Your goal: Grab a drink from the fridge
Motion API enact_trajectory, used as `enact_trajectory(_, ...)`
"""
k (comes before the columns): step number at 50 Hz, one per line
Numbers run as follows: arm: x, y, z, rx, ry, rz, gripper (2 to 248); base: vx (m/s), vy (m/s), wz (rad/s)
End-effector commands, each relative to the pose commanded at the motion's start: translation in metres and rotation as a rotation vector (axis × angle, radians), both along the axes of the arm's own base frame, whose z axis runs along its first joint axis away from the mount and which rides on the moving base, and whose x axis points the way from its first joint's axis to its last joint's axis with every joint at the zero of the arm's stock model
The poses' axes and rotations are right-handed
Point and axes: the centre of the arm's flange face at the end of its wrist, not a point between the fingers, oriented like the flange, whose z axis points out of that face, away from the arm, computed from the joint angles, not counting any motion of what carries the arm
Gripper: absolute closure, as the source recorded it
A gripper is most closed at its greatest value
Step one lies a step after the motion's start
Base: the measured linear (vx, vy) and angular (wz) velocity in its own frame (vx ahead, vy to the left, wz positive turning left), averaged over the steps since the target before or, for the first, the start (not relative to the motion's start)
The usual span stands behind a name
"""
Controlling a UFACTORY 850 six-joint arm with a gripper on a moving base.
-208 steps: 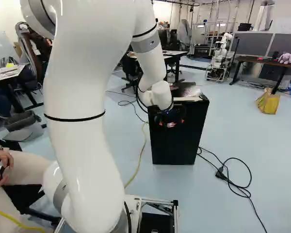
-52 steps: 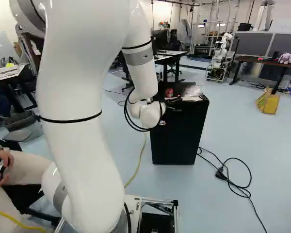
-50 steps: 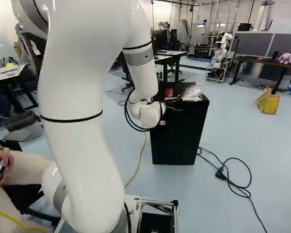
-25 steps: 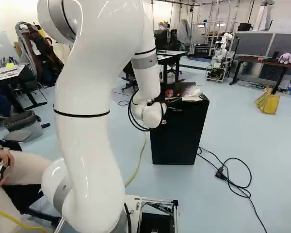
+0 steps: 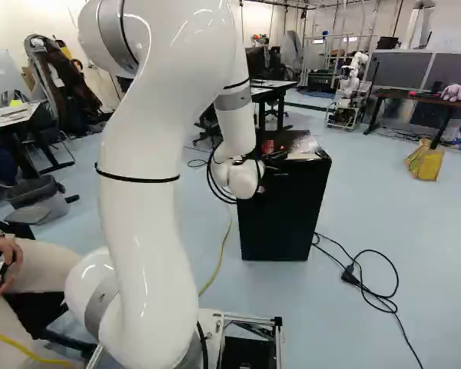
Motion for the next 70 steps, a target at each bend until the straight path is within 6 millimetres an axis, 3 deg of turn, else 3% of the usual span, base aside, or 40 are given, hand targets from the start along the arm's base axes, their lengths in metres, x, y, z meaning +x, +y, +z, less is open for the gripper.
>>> enact_trajectory(55, 0.069, -0.008, -0.013, -0.013, -0.036, 0.021, 3, 0.000, 0.000, 0.000)
enact_trajectory(70, 0.075, -0.009, -0.014, -0.014, -0.040, 0.022, 3, 0.000, 0.000, 0.000)
